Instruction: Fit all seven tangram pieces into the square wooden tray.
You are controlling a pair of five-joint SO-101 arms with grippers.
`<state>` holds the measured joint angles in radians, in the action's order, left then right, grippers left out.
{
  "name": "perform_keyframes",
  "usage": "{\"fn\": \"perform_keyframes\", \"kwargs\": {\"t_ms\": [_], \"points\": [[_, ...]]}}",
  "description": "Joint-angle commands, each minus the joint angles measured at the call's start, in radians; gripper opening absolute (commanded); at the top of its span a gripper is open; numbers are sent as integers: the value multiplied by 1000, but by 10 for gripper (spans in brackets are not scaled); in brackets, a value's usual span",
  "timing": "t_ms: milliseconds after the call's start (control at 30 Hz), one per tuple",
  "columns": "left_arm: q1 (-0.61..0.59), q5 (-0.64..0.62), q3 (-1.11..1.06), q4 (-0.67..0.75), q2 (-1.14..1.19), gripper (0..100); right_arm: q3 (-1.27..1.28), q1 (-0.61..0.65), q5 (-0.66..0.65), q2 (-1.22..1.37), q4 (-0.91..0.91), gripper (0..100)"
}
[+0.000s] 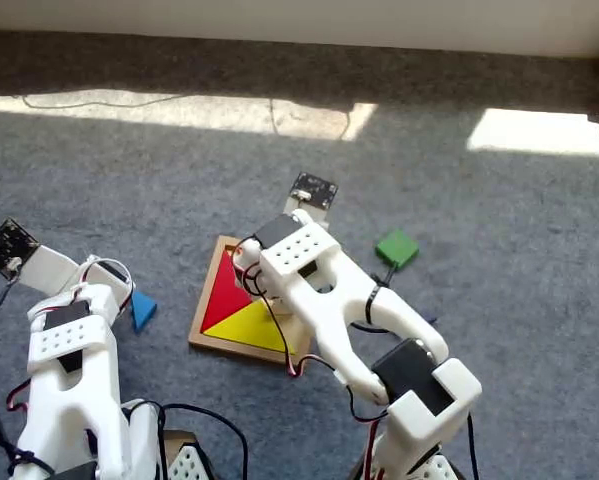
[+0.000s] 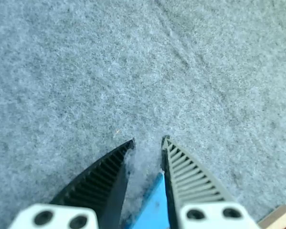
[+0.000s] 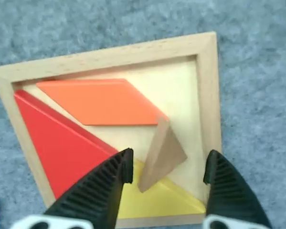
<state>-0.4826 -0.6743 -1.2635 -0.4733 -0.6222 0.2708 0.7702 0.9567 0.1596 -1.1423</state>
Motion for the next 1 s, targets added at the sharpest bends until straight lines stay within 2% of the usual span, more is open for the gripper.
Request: {"fn": "perform_keyframes", "kwargs": {"t_ms": [0, 133, 267, 433, 733, 800, 933, 967], "points": [[-12, 9, 5, 17, -25, 105, -44, 12, -37, -16, 13, 224], [-12, 9, 5, 17, -25, 105, -73, -8, -118, -68, 5, 144], [-10, 9, 5, 17, -25, 105, -73, -51, -270, -194, 7, 3], [-10, 9, 5, 17, -25, 105, 42, -91, -523, -318, -10, 5], [-8, 9, 5, 17, -25, 105, 306, -53, -964, -381, -1, 5], [-8, 9, 5, 17, -25, 105, 341, -28, -1008, -381, 45, 5], [-8, 9, 5, 17, -25, 105, 412, -1, -976, -380, 189, 5], [-8, 9, 5, 17, -25, 105, 467, 2, -950, -380, 317, 5]]}}
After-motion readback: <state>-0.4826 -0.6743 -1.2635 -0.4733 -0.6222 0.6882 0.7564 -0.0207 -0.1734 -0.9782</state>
